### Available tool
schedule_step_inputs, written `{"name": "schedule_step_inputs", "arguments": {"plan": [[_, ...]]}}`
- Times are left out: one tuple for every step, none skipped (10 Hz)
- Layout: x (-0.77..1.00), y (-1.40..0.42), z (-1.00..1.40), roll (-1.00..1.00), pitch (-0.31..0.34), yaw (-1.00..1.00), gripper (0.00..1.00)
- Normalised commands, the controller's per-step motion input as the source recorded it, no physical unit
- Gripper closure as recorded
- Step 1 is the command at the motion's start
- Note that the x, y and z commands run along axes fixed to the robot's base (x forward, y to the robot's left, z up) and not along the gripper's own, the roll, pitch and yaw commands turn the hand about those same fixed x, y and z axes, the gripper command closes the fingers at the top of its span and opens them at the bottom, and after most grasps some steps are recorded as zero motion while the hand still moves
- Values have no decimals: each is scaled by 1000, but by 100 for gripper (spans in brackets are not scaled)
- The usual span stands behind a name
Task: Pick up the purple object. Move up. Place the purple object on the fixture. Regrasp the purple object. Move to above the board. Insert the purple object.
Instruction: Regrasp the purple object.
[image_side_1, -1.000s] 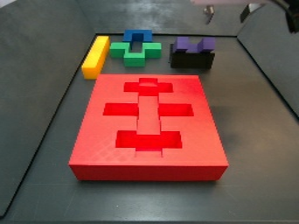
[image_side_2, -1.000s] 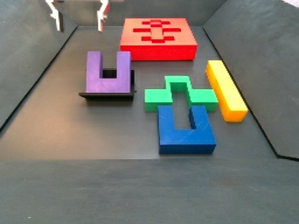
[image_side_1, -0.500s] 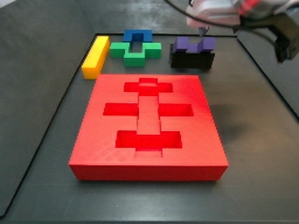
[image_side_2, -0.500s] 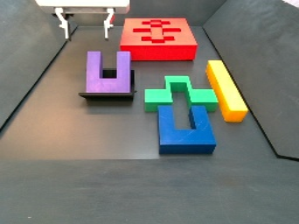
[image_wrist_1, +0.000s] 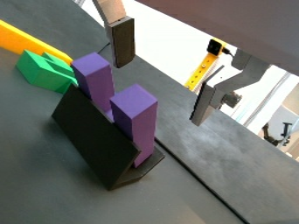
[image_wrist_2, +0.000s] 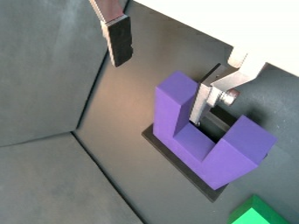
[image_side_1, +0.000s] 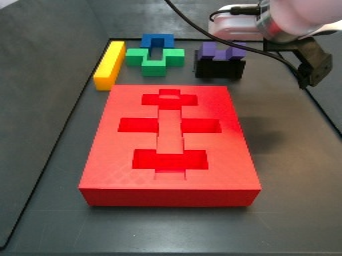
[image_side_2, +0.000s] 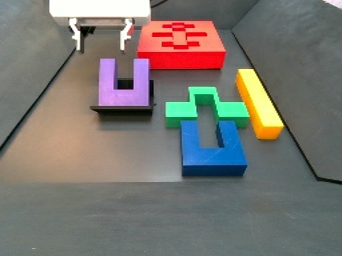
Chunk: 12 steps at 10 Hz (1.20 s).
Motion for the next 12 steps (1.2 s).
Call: {"name": "schedule_step_inputs", "arguments": {"plan": [[0,11,-229,0,54,40,0],[-149,40,-369,0,40,0,0],[-146,57,-371,0,46,0,0],[-43,106,-420,14,40,49,0],[3,189,-303,31,69,109,0],[114,214,-211,23,111,131,0],[83,149,-146,0,149,83,0],[0,40,0,-89,31,0,0],[0,0,-11,-9,0,0,0],[0,0,-120,0,17,0,0],[0,0,0,66,-6,0,0],[0,0,0,0,0,0,100]]}}
